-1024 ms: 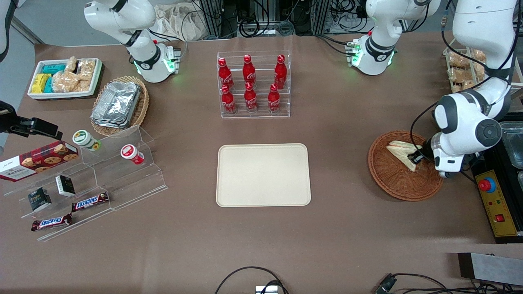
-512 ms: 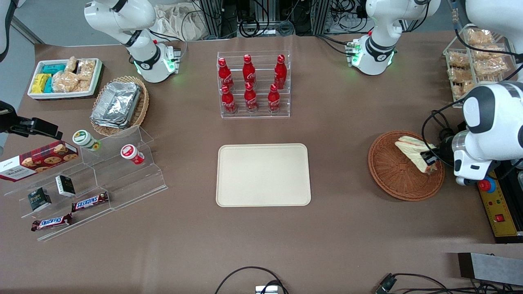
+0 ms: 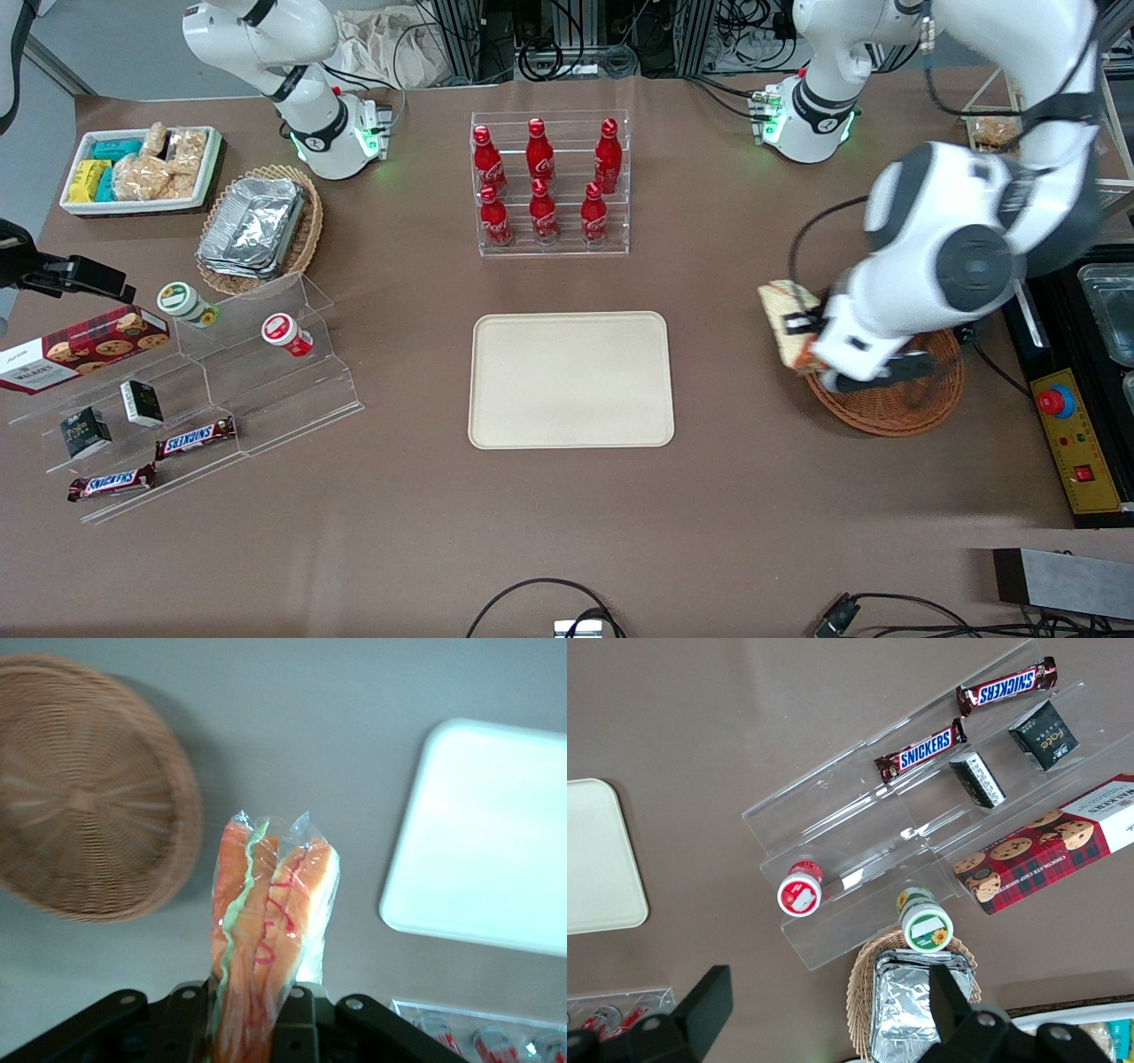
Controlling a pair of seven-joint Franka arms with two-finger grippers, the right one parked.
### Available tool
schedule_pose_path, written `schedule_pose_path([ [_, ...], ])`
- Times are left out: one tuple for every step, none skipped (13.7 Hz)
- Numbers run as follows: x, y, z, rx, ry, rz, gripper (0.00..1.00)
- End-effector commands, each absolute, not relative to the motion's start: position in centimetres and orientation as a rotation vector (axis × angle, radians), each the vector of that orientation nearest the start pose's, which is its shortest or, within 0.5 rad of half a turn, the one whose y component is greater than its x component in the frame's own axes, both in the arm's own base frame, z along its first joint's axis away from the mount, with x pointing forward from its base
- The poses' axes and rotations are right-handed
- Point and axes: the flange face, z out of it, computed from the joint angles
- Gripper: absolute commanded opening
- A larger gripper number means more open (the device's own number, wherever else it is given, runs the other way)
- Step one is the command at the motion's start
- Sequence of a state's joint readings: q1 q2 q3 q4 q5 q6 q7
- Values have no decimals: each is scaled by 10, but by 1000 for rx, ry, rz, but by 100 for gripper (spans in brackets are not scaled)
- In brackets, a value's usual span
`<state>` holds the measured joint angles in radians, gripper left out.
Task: Place sandwich from basket to tray
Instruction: 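Lift the sandwich and carry it with the left gripper to the tray, then lower the sandwich onto the beige tray and open the left gripper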
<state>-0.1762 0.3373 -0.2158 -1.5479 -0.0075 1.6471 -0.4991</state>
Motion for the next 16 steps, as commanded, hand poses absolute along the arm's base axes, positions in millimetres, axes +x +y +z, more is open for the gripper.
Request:
schedule_pose_path([
  [604, -292, 406, -3060, -27, 403, 0],
  [612, -298, 389, -3058, -15, 421, 0],
  [612, -313, 366, -3052, 15, 456, 0],
  [607, -330, 348, -3037, 51, 479, 0],
  [599, -344, 327, -3016, 84, 512, 0],
  [599, -349, 305, -3008, 93, 535, 0],
  [603, -352, 288, -3026, 89, 519, 0],
  [607, -355, 276, -3050, 82, 486, 0],
  [608, -360, 266, -3065, 77, 469, 0],
  [602, -369, 256, -3053, 71, 477, 0],
  [600, -373, 246, -3048, 68, 480, 0],
  [604, -375, 243, -3067, 58, 451, 0],
  [603, -378, 241, -3070, 24, 439, 0],
  [597, -385, 237, -3058, -6, 445, 0],
  [596, -387, 228, -3043, 0, 443, 1],
  [598, -386, 224, -3038, -10, 434, 11],
])
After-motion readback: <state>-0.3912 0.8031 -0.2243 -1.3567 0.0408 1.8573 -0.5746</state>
